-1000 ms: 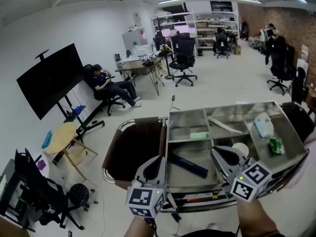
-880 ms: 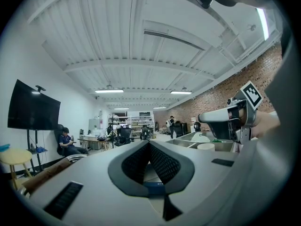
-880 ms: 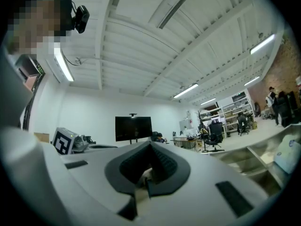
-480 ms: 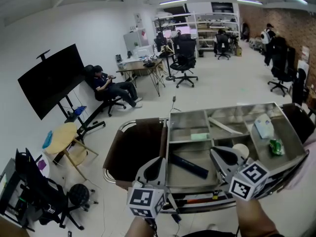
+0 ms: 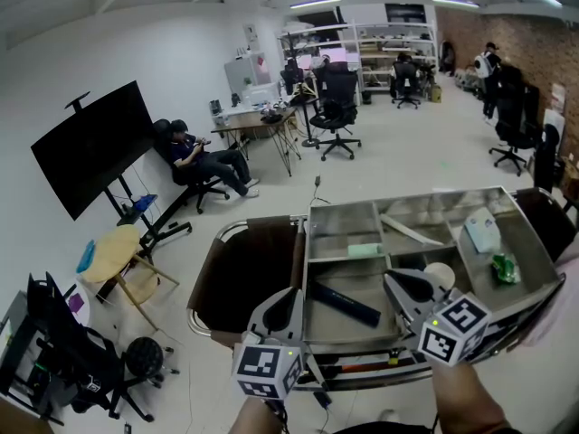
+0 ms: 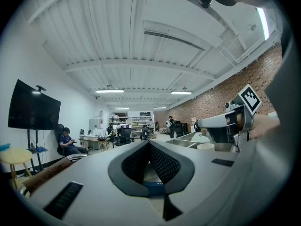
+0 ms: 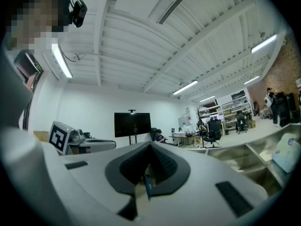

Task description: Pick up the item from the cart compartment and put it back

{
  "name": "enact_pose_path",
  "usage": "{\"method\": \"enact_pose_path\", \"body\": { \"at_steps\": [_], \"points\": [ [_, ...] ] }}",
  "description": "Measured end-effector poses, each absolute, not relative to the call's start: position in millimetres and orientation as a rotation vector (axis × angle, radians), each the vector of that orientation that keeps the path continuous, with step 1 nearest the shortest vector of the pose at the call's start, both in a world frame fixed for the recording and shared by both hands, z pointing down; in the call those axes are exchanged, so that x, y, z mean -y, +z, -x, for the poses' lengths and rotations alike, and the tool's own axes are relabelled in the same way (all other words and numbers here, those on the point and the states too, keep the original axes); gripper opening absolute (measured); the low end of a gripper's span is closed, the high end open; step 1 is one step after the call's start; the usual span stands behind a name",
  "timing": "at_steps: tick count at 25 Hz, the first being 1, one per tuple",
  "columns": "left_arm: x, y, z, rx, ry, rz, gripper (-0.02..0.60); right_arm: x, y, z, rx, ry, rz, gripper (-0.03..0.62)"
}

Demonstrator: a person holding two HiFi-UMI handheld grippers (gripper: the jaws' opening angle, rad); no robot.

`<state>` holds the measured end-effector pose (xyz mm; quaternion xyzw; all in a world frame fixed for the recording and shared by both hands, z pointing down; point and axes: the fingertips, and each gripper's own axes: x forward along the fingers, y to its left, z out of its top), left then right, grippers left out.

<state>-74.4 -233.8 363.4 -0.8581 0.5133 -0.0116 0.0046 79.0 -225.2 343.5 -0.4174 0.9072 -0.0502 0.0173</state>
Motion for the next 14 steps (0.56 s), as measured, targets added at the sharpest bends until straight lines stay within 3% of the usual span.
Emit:
{"method": "enact_pose_path", "body": {
  "at_steps": [14],
  "points": [
    [233.5,361.0,76.6,-1.603,-0.046,2.688,0.000,225.8,344.4,-77.5,-2.832,-0.158,1.307,0.011]
  ]
}}
